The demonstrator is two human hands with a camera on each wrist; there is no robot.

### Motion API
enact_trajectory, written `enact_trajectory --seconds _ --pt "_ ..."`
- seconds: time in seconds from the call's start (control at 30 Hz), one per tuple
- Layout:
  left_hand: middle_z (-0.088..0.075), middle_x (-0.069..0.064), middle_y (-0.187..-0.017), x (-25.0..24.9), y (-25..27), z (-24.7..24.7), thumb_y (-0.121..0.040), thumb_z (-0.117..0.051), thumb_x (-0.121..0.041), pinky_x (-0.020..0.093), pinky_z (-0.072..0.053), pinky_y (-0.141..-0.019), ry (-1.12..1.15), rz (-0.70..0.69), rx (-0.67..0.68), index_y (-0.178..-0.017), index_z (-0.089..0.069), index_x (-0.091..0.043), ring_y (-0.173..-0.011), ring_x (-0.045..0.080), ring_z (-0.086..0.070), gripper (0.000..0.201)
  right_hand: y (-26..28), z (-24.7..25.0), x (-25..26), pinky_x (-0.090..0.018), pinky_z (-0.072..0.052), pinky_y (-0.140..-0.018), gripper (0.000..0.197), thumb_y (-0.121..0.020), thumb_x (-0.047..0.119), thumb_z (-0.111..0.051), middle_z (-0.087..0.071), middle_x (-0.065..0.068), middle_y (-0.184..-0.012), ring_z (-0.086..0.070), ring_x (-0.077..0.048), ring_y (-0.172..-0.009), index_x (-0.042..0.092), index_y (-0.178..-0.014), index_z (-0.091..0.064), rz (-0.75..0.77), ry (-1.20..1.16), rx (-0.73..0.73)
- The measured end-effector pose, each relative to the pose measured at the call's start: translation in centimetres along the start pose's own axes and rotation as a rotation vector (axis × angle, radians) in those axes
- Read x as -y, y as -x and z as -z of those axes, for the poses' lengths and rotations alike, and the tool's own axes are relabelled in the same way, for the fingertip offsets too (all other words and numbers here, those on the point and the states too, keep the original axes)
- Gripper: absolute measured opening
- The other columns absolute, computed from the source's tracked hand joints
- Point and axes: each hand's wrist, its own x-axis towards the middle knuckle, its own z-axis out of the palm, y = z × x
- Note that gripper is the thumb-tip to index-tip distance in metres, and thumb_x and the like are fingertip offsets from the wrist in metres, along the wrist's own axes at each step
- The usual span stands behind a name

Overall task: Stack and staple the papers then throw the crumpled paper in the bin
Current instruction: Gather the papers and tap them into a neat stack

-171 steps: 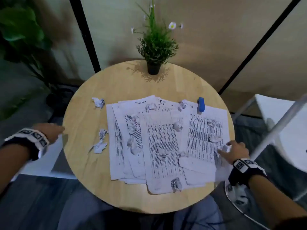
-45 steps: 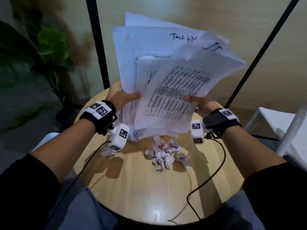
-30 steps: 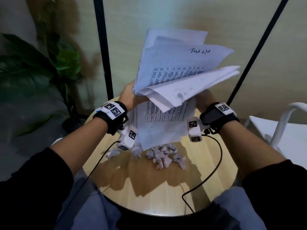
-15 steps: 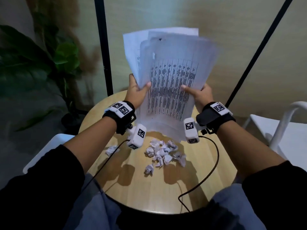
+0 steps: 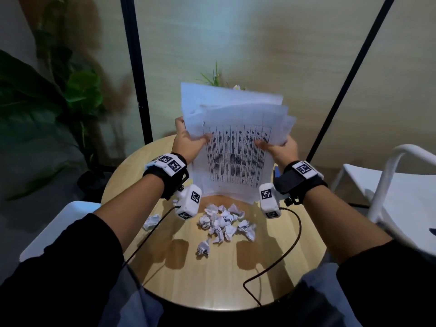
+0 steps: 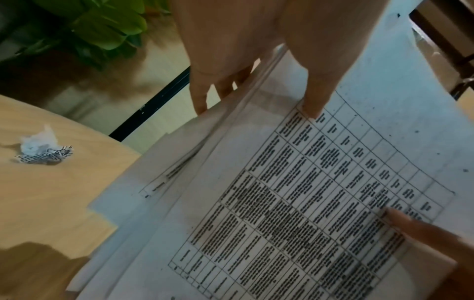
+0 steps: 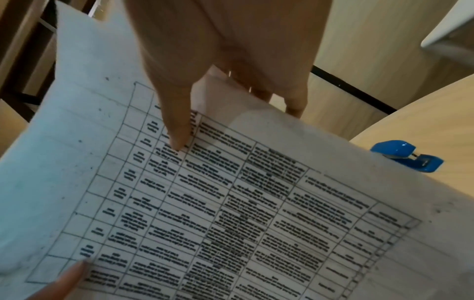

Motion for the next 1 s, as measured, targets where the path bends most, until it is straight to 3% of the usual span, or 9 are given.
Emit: enact_trajectory --seconds 0.17,0.33,0.43,0.5,0.57,0.63,0.77,0.9,1.0 --pt "-0.055 0.001 -0.109 -0.1 -0.3 -0.3 -0.087 -0.062 -0.008 0.035 -0.046 -0.1 -0.035 -0.066 0.017 -0.114 -0.027 -0.02 -0.103 0.016 -0.056 0.046 -0.5 -0.5 0.8 -0.034 -0.051 -0.081 0.019 -0.078 0.012 -0.073 -0.064 -0.006 -0.089 -0.062 -0.021 -0.085 0.018 -0.089 -0.059 0.046 0.018 -0.05" --pt "-0.053 0.004 -0.112 -0.5 -0.4 0.0 -0.09 -0.055 -0.001 0.017 -0.046 -0.084 -0.01 -0.144 0.037 -0.128 -0.026 -0.001 -0.1 0.013 -0.054 0.048 -1.4 -1.1 1.5 -0.012 -0.051 -0.064 0.026 -0.081 0.007 -0.069 -0.063 0.007 -0.081 -0.062 0.01 -0.059 0.009 -0.104 -0.058 0.128 -0.053 -0.114" --pt "-0.043 0.002 -0.12 0.1 -0.6 -0.2 -0.091 -0.052 -0.001 0.01 -0.043 -0.084 -0.034 -0.114 0.125 -0.135 -0.014 0.004 -0.111 0.012 -0.046 0.059 -1.2 -1.5 1.3 -0.027 -0.052 -0.085 0.042 -0.075 0.009 -0.075 -0.065 -0.001 -0.099 -0.066 -0.009 -0.089 0.014 -0.112 -0.054 0.111 -0.021 -0.106" --pt "-0.038 0.005 -0.126 -0.1 -0.6 -0.5 -0.092 -0.05 -0.001 0.016 -0.039 -0.093 -0.037 -0.094 0.177 -0.135 -0.013 0.001 -0.116 0.011 -0.04 0.057 -1.1 -1.8 0.9 -0.037 -0.049 -0.094 0.06 -0.07 0.008 -0.079 -0.062 -0.008 -0.114 -0.061 -0.022 -0.105 0.01 -0.122 -0.049 0.076 0.021 -0.094" --pt "-0.034 0.0 -0.128 0.4 -0.1 -0.9 -0.094 -0.047 -0.002 0.026 -0.035 -0.105 -0.07 -0.087 0.205 -0.128 -0.018 -0.009 -0.118 0.008 -0.036 0.045 -1.0 -1.9 -0.1 -0.043 -0.049 -0.096 0.058 -0.073 0.01 -0.077 -0.063 -0.012 -0.115 -0.061 -0.027 -0.106 0.006 -0.124 -0.05 0.045 0.102 -0.098" --pt "-0.036 -0.004 -0.134 0.7 0.0 -0.9 -0.094 -0.047 -0.002 0.023 -0.03 -0.108 -0.115 -0.084 0.132 -0.134 -0.026 -0.007 -0.121 0.007 -0.037 0.046 -0.9 -1.9 -0.1 -0.042 -0.051 -0.091 0.04 -0.081 0.01 -0.069 -0.065 -0.016 -0.108 -0.061 -0.024 -0.096 0.002 -0.118 -0.056 0.047 0.121 -0.131" --pt "-0.06 0.005 -0.107 0.7 -1.0 -0.1 -0.089 -0.055 -0.004 0.036 -0.049 -0.094 -0.109 -0.153 -0.051 -0.121 -0.044 -0.003 -0.099 0.019 -0.059 0.034 -1.4 -1.9 1.2 -0.033 -0.049 -0.082 0.028 -0.088 0.01 -0.059 -0.066 -0.019 -0.107 -0.059 -0.021 -0.092 0.002 -0.114 -0.058 0.142 0.039 -0.147" --pt "-0.053 0.005 -0.117 1.4 0.1 0.0 -0.087 -0.057 0.001 0.028 -0.043 -0.091 -0.017 -0.009 0.135 -0.12 -0.028 -0.012 -0.106 0.015 -0.054 0.046 -0.2 -1.7 -0.8 -0.04 -0.051 -0.09 0.038 -0.084 0.017 -0.066 -0.065 -0.011 -0.112 -0.062 -0.027 -0.102 0.01 -0.119 -0.054 0.066 0.063 -0.07" --pt "-0.048 0.017 -0.13 2.7 0.5 -0.5 -0.086 -0.053 0.011 0.029 -0.04 -0.097 -0.034 0.056 0.178 -0.13 -0.018 -0.005 -0.115 0.021 -0.051 0.058 0.3 -1.7 -2.0 -0.045 -0.051 -0.092 0.033 -0.085 0.017 -0.065 -0.066 -0.017 -0.113 -0.063 -0.031 -0.103 0.007 -0.116 -0.058 0.016 0.125 -0.07"
